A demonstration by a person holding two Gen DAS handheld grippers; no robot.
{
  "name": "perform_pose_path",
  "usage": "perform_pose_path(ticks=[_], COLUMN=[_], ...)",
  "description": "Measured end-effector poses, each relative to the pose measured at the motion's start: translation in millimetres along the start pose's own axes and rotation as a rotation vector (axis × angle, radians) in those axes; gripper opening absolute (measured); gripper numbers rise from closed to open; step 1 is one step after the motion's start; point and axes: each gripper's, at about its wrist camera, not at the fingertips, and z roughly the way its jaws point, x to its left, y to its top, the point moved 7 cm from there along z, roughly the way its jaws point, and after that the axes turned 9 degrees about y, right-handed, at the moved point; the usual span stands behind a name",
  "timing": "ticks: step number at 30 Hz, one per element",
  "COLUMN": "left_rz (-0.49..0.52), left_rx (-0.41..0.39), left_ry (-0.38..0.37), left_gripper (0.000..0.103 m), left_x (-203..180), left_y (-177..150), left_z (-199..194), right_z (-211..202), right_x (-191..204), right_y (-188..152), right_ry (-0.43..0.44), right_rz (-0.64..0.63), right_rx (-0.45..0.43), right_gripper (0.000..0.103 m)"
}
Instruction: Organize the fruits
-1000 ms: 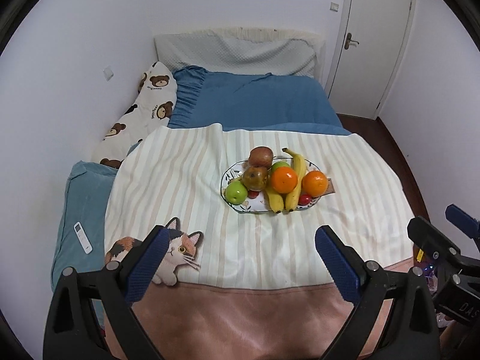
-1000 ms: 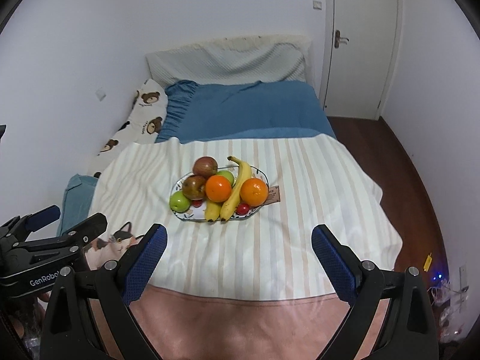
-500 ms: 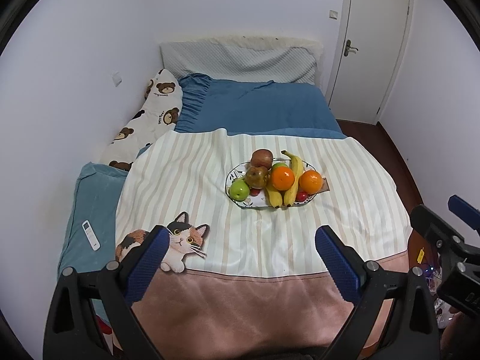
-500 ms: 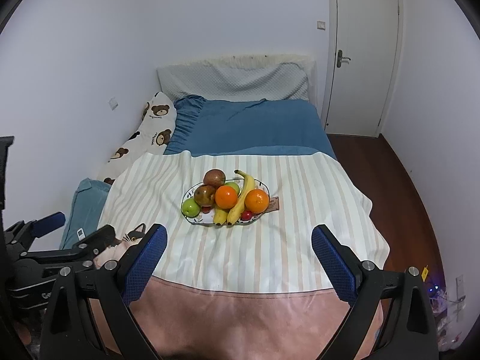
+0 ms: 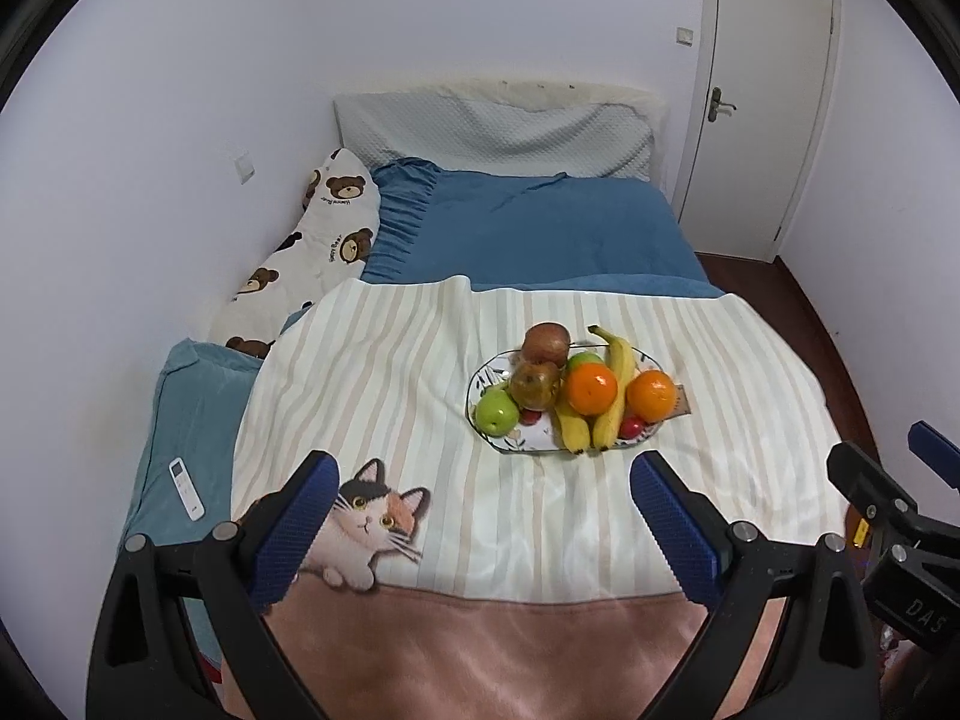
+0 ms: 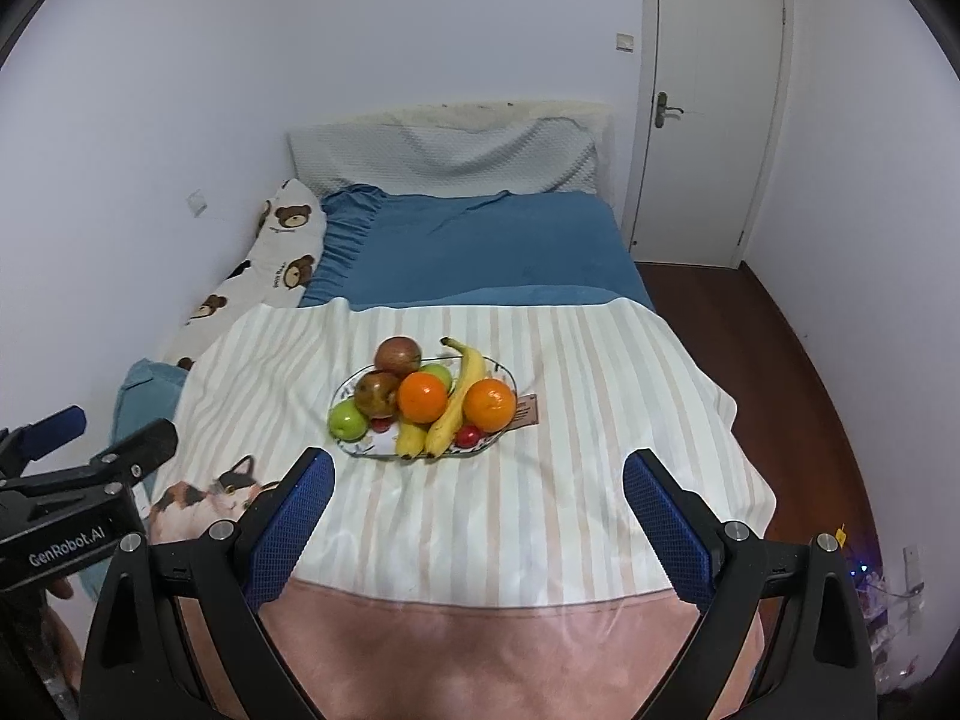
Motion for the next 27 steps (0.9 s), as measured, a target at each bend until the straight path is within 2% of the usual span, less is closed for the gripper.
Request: perform_pose_path(ticks=[3, 14, 27], left_rz=[0.006, 0.025, 0.017], left_rx=[0.000, 0.039, 0.058], left_ry=[0.001, 0.005, 0.018], left_gripper=[0.102, 0.103, 0.103], left_x=[-5.2, -25.1, -28.7], left_y=[2.4, 1.9, 0.9], left_z=[16.5, 65.0, 82.8], right_z=[18.9, 76.2, 103.2], right_x=[-6.3, -18.3, -24.6], right_y=[1.7, 7.7, 5.3], right_ry=[-0.004, -0.030, -0.034], right_rz=[0.015, 0.021, 0.029], right_rx=[0.001, 0.016, 0.036], right_gripper=[0.099, 0.099, 0.099])
